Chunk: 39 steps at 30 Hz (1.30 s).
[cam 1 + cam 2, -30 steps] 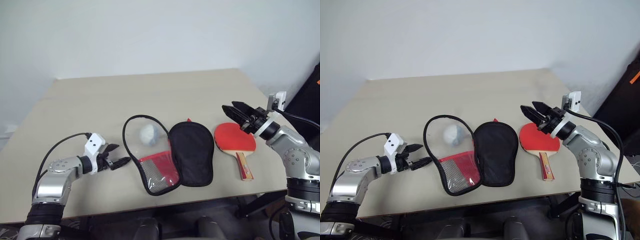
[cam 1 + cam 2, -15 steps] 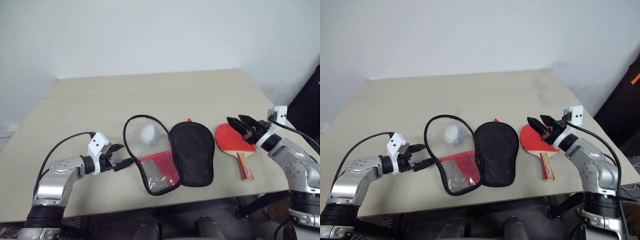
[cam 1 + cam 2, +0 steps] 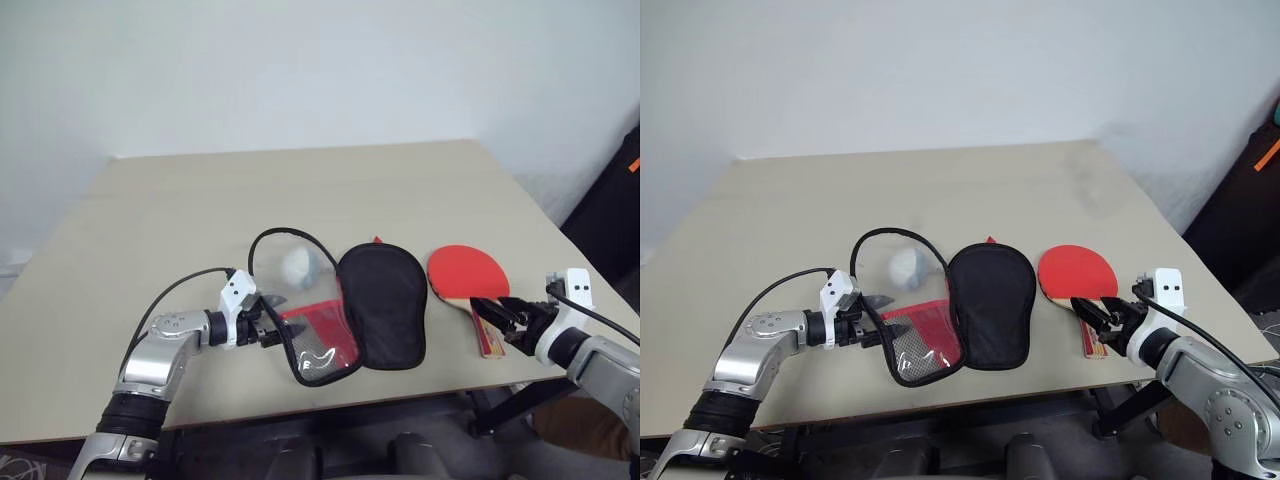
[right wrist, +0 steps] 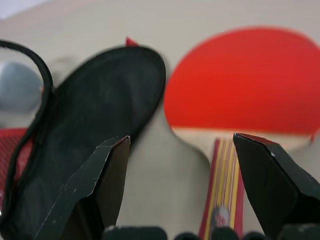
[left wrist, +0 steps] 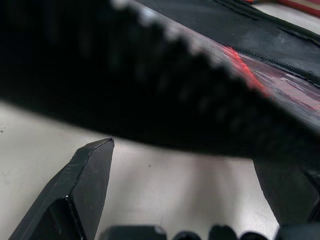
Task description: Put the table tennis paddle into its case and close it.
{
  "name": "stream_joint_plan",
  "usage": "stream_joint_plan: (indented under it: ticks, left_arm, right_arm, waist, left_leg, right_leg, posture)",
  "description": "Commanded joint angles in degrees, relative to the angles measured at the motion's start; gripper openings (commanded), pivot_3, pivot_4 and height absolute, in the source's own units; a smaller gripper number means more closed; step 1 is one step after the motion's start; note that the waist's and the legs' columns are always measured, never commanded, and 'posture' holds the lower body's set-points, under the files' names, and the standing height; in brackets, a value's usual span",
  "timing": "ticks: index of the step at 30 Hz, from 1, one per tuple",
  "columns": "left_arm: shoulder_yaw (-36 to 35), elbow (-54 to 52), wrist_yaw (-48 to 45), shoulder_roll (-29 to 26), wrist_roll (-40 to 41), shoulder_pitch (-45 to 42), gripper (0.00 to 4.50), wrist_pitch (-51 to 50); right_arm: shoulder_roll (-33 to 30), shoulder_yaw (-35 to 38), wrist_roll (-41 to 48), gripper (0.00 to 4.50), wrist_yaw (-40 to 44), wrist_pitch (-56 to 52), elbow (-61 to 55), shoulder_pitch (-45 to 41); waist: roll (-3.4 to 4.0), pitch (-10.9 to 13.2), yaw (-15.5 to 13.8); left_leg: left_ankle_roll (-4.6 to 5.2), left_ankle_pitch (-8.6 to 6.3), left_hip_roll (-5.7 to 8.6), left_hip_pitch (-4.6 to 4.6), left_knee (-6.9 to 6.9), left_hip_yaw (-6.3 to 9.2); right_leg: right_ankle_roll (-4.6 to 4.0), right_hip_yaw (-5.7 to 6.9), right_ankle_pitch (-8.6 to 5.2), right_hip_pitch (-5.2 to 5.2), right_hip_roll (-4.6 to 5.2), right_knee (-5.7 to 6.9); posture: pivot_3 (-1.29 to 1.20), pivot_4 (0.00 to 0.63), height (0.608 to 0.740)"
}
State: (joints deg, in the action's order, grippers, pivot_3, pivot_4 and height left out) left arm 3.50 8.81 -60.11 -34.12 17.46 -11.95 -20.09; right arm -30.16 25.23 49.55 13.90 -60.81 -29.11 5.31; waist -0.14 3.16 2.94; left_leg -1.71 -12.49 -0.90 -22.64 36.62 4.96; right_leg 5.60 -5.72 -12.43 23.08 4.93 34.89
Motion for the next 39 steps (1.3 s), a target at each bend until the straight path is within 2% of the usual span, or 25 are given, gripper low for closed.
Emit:
stream_joint_plan:
  ticks: [1, 11, 19, 27, 31, 34, 39]
  left_arm:
    - [-0.8, -1.8, -0.8, -1.3, -0.1, 0.8, 4.50, 1.4]
    - [-4.1, -3.1, -1.9, -5.1, 1.1, 4.1, 4.50, 3.5]
    - [-4.8, 0.2, -2.8, -5.4, 0.4, 3.7, 4.50, 7.1]
    - [-4.0, 3.2, -2.5, -4.5, -0.3, 3.6, 4.50, 10.3]
    - [-3.9, 4.4, -2.5, -4.3, -0.3, 3.0, 4.50, 11.0]
    - [-3.6, 6.4, -2.3, -4.0, -0.9, 2.6, 4.50, 12.2]
    - [-3.7, 7.4, -2.5, -3.9, -0.9, 2.3, 4.50, 12.6]
  right_arm:
    - [-0.3, 3.0, 1.5, 3.57, -1.3, -0.4, -1.3, -0.3]
    - [0.0, 0.4, -0.1, 3.57, -1.4, -2.1, 3.9, -1.2]
    - [-1.8, -9.0, -7.7, 3.57, -0.2, -0.9, 8.4, -2.4]
    - [-2.2, -12.8, -12.6, 3.57, -1.4, -3.9, 13.6, -7.3]
    - [-0.7, -11.8, -12.1, 3.57, -1.7, -6.4, 14.7, -10.5]
    - [0.8, -11.1, -12.1, 2.97, -2.9, -9.5, 16.2, -13.6]
    - [3.2, -10.9, -12.9, 1.23, -4.6, -13.8, 17.1, -16.4]
  waist:
    - [-0.01, 0.0, 0.0]
    - [-0.04, 0.0, 0.0]
    - [-0.05, 0.0, 0.0]
    - [-0.57, -0.1, 0.1]
    - [-0.84, -0.3, 0.1]
    - [-0.85, -0.3, 0.1]
    - [-0.84, -0.3, 0.1]
  left_leg:
    - [0.00, 0.00, 0.00, -0.01, -0.01, -0.01]
    - [0.19, 0.11, -0.03, -0.03, -0.12, -0.03]
    - [0.01, 0.00, -0.05, -0.02, -0.09, -0.09]
    - [-0.01, -0.01, -0.23, 0.04, 0.03, -0.28]
    - [-0.03, -0.02, -0.69, 0.05, 0.12, -0.74]
    - [-0.03, -0.03, -0.81, 0.06, 0.14, -0.93]
    - [-0.03, -0.03, -0.93, 0.13, 0.11, -1.04]
  right_leg:
    - [0.00, 0.00, 0.00, 0.00, 0.01, 0.00]
    - [0.00, 0.00, 0.00, 0.09, 0.01, -0.02]
    - [0.00, 0.01, 0.00, 0.09, 0.02, -0.03]
    - [-0.01, 0.05, 0.00, 0.10, 0.01, -0.13]
    - [-0.02, 0.19, 0.00, 0.16, 0.01, -0.21]
    - [-0.06, 0.21, 0.03, 0.24, 0.01, -0.20]
    - [-0.21, 0.21, 0.13, 0.32, -0.04, -0.13]
  posture:
    - [0.00, 0.000, 0.740]
    - [0.00, 0.000, 0.740]
    - [0.00, 0.000, 0.740]
    - [0.00, 0.000, 0.740]
    - [0.00, 0.000, 0.740]
    - [0.00, 0.000, 0.740]
    - [0.00, 0.000, 0.740]
